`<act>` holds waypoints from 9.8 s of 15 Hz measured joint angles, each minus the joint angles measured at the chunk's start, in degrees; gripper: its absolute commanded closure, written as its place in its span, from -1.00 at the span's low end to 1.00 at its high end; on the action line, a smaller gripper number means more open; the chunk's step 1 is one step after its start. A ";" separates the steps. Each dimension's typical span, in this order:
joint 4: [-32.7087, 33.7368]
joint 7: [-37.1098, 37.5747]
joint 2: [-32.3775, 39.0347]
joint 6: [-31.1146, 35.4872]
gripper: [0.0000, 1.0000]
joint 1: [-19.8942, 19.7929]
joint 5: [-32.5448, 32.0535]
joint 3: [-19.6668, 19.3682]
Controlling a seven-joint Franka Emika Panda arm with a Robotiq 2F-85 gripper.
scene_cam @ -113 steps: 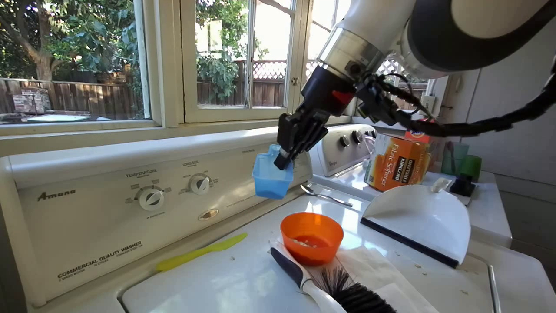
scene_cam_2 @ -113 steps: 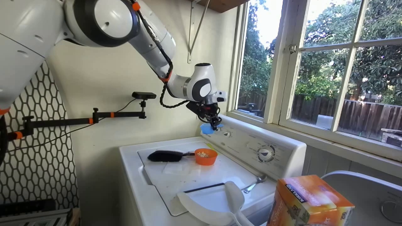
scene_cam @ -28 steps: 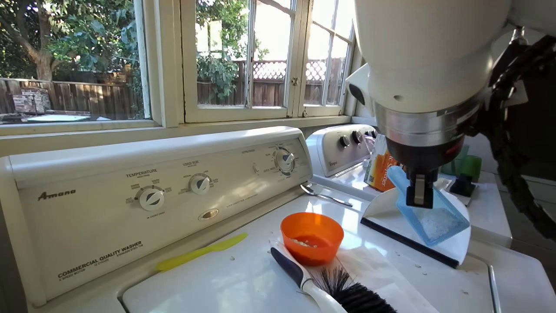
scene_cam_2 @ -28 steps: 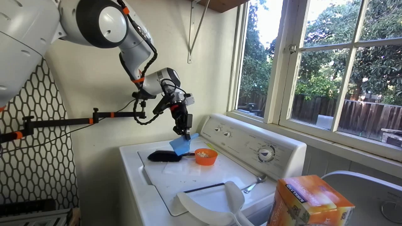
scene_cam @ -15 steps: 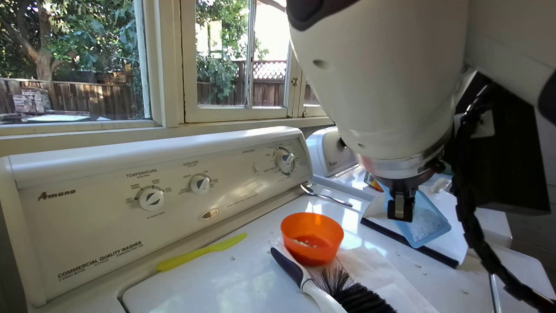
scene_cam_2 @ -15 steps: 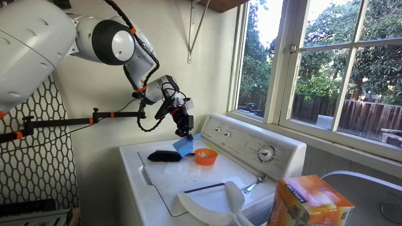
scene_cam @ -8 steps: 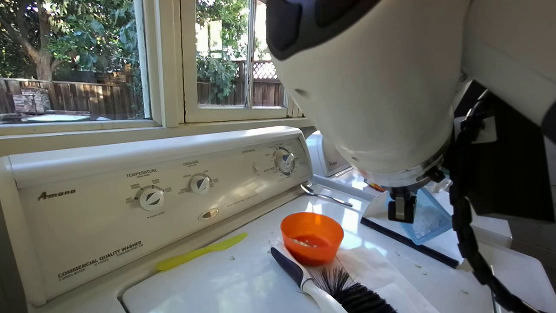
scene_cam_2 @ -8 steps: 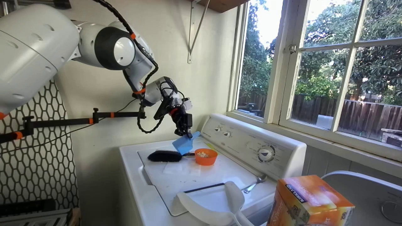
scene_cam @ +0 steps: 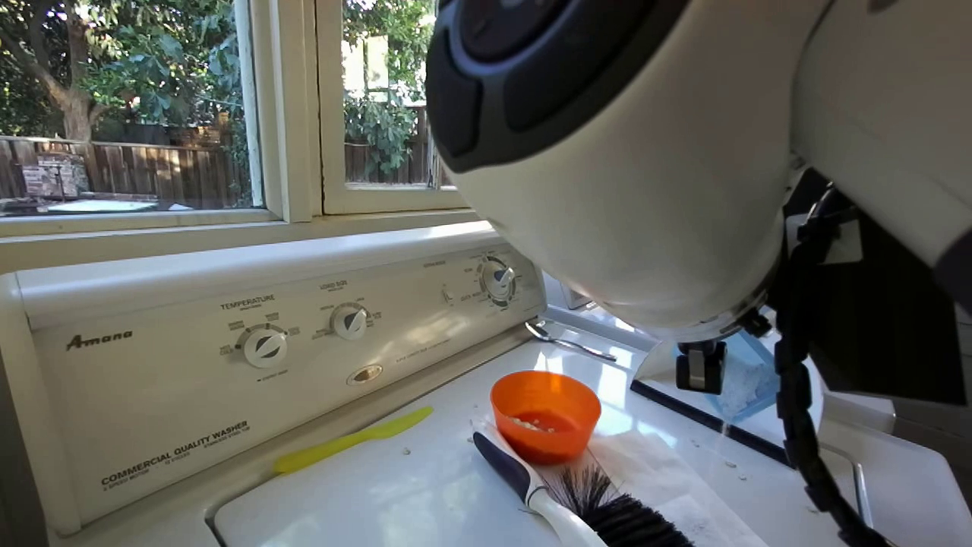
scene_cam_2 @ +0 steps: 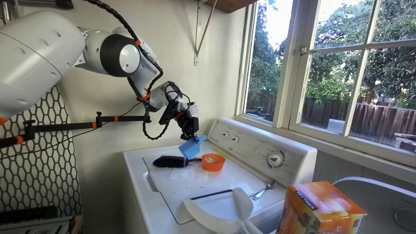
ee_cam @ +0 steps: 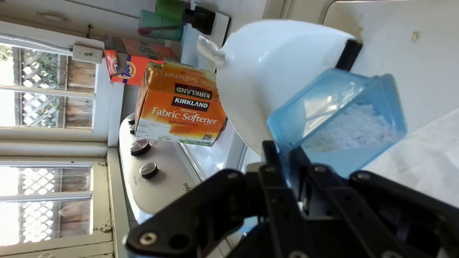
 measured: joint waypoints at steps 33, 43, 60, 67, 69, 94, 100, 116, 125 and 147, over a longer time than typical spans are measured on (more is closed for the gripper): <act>5.64 -1.65 4.51 -6.78 0.94 3.10 -6.06 -2.16; 6.99 -2.62 5.40 -6.90 0.94 3.50 -7.17 -2.73; 8.23 -2.52 5.46 -6.82 0.94 2.30 -6.21 -2.83; 8.20 -0.16 4.69 -0.57 0.94 -0.37 -1.51 -1.51; 7.94 0.89 4.22 1.28 0.94 -1.12 -0.76 -1.26; -8.73 13.44 -8.21 32.65 0.94 -9.92 5.96 1.44; -13.98 19.12 -11.55 38.72 0.94 -12.17 7.60 1.41; -28.82 37.89 -21.81 46.81 0.94 -18.61 7.71 2.20; -34.72 50.97 -25.21 51.11 0.76 -21.23 7.71 2.28; -36.23 64.37 -25.78 54.81 0.94 -25.68 8.99 1.77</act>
